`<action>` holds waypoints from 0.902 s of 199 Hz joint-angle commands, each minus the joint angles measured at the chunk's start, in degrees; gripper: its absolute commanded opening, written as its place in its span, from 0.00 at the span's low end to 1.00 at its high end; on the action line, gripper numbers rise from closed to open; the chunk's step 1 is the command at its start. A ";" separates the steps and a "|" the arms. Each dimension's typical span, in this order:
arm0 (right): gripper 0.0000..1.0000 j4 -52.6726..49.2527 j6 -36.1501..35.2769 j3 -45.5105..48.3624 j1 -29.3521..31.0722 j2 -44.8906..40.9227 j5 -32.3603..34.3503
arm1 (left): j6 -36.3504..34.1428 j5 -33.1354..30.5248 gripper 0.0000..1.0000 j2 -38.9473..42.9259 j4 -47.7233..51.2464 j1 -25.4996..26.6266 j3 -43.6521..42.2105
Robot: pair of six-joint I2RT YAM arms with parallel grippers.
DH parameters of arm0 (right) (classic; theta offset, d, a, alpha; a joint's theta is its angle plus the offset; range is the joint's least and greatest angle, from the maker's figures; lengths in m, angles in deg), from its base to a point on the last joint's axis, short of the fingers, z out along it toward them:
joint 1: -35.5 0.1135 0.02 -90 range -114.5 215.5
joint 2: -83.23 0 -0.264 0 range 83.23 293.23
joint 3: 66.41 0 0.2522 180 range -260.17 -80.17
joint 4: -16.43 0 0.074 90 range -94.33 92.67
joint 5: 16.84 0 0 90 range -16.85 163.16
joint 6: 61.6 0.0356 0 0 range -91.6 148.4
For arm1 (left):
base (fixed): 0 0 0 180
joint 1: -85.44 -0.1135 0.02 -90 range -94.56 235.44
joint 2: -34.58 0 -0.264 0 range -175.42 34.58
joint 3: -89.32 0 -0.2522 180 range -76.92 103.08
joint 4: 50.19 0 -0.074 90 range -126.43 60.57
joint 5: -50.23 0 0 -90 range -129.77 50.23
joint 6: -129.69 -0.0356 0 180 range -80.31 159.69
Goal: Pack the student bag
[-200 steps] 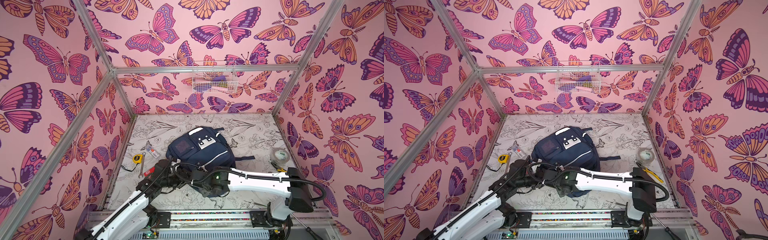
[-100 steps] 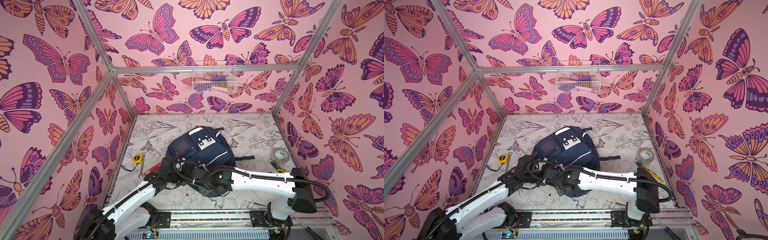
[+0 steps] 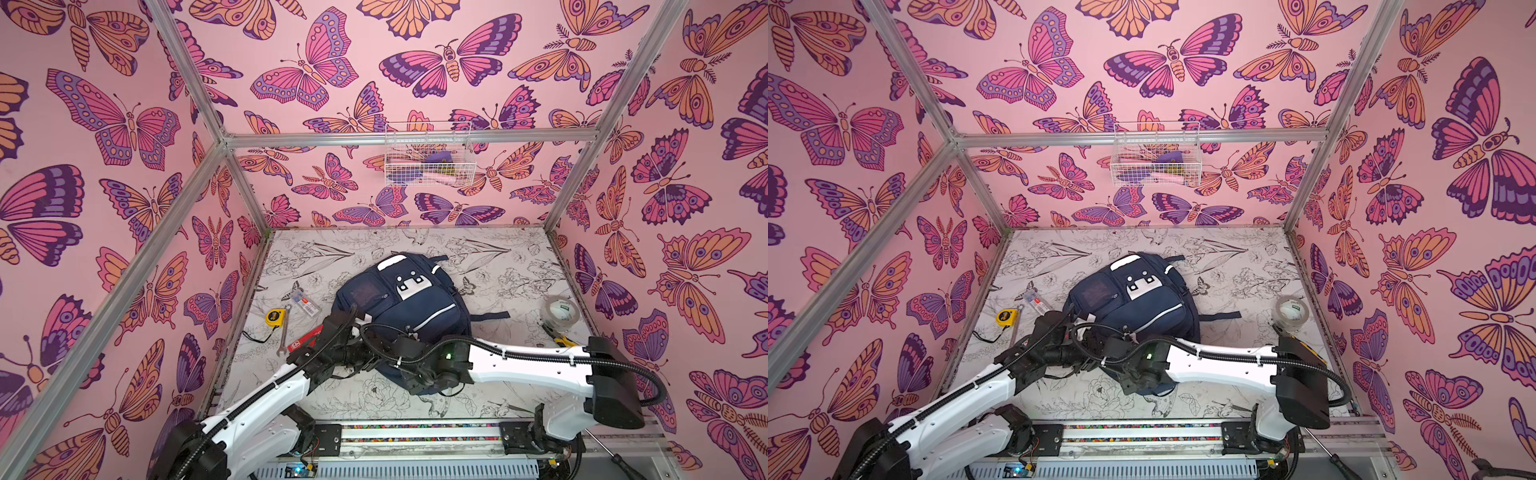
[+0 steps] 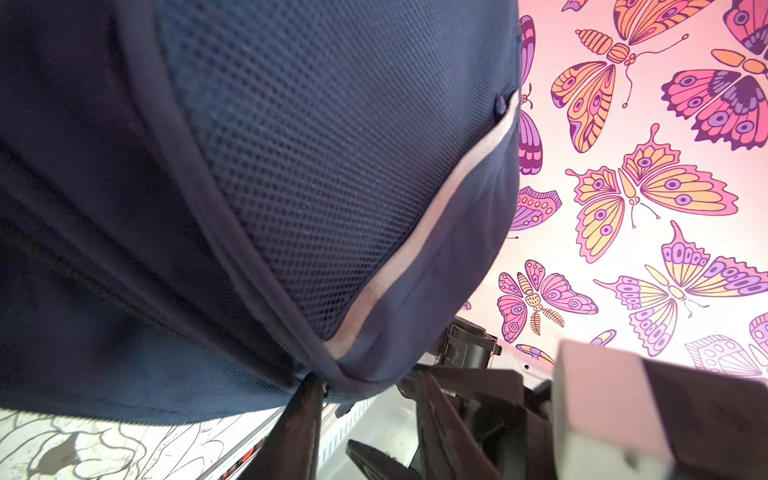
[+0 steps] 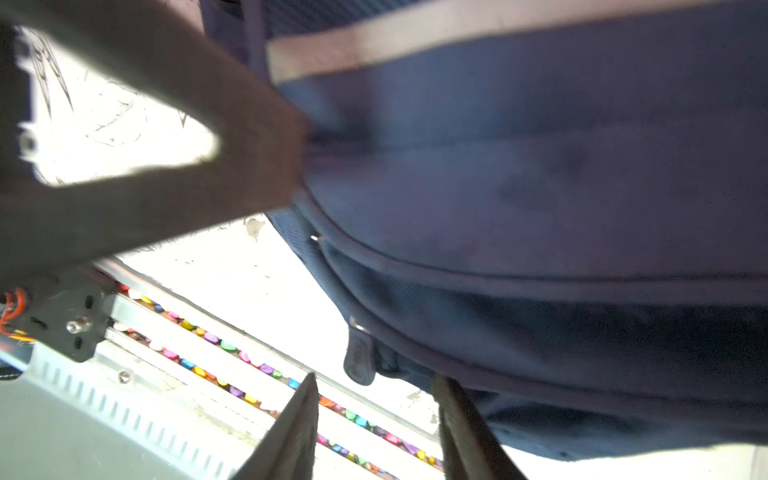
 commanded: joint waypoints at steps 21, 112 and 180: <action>0.45 11.10 2.49 5.19 -3.13 -2.81 -5.50 | -0.58 -0.25 0.40 0.23 -0.64 0.24 -0.57; 0.28 18.36 2.75 7.66 -5.47 -0.24 -10.67 | -0.86 0.02 0.40 -0.68 -1.10 0.27 -0.10; 0.21 20.62 2.03 7.40 -5.53 0.63 -12.71 | -0.95 0.08 0.41 -0.77 -1.36 0.29 0.00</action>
